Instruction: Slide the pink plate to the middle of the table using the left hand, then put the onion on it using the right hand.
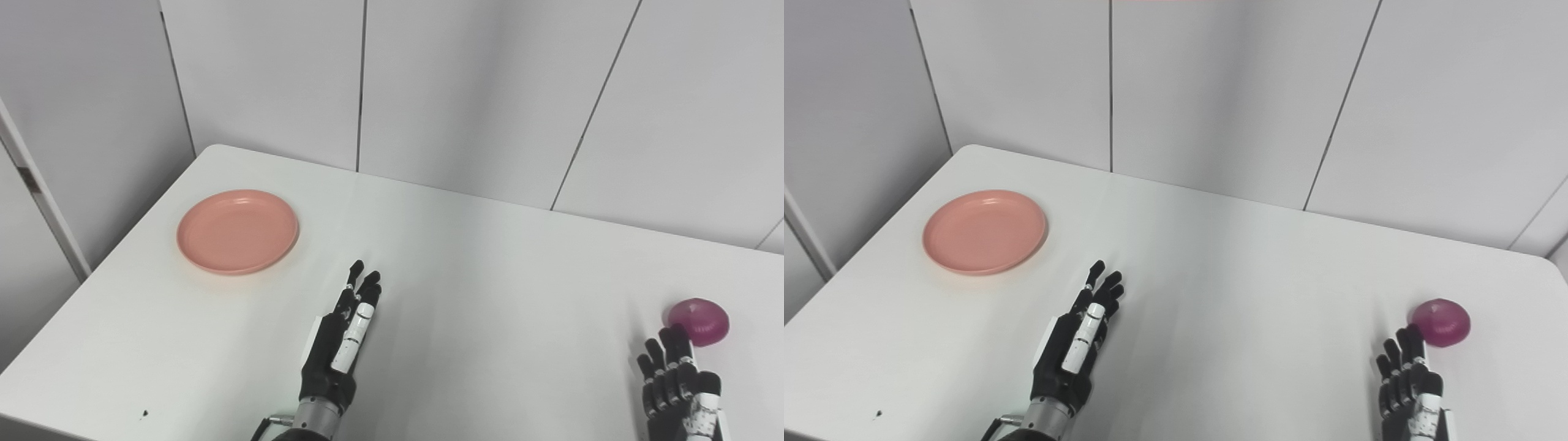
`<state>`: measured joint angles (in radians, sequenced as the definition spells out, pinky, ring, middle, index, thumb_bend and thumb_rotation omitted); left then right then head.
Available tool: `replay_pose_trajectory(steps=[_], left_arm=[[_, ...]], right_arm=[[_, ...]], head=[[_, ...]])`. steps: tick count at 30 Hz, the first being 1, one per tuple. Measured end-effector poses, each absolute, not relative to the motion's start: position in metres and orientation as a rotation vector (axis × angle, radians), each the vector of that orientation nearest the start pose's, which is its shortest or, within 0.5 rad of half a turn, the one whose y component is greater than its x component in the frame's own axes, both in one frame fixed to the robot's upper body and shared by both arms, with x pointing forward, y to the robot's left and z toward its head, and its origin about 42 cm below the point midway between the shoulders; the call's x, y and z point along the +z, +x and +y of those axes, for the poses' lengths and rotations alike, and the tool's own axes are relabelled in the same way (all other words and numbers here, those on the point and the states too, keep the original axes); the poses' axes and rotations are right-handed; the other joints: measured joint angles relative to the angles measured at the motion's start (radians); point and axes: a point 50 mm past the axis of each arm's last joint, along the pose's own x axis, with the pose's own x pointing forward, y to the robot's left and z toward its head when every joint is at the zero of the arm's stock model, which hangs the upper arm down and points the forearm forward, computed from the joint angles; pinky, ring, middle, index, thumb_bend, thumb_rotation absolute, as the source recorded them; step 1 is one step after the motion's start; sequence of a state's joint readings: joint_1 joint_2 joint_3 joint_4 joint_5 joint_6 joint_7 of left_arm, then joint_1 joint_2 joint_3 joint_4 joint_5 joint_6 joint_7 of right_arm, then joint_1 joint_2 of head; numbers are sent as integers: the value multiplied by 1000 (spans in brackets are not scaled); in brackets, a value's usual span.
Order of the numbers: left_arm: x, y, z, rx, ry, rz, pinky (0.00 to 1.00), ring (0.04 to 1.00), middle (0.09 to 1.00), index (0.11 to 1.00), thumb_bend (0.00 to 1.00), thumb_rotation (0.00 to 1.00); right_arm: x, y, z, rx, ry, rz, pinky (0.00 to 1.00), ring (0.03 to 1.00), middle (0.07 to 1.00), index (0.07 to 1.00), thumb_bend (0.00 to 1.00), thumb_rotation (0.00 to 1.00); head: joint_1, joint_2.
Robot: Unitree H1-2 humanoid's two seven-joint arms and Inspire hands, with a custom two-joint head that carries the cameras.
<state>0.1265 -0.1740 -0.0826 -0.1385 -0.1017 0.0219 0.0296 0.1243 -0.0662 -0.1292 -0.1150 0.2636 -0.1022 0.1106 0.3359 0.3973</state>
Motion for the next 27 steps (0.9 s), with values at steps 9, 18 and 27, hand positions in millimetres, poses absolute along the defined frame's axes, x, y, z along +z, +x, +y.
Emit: replay_pose_trajectory(steps=[9, 18, 27], left_arm=[[107, 246, 144, 0, -265, 1, 1000, 938, 931, 954, 632, 718], [105, 246, 143, 0, -262, -3, 976, 919, 915, 939, 628, 686], [103, 246, 143, 2, -241, -14, 969, 921, 916, 945, 607, 680]], right_arm=[[106, 240, -271, -102, 155, -127, 1000, 1000, 1000, 1000, 697, 1000], [106, 240, -271, -104, 156, -127, 1000, 1000, 1000, 1000, 671, 1000], [106, 240, -271, -104, 159, -127, 1000, 1000, 1000, 1000, 681, 1000]], head=[[9, -20], [38, -37], [46, -32]])
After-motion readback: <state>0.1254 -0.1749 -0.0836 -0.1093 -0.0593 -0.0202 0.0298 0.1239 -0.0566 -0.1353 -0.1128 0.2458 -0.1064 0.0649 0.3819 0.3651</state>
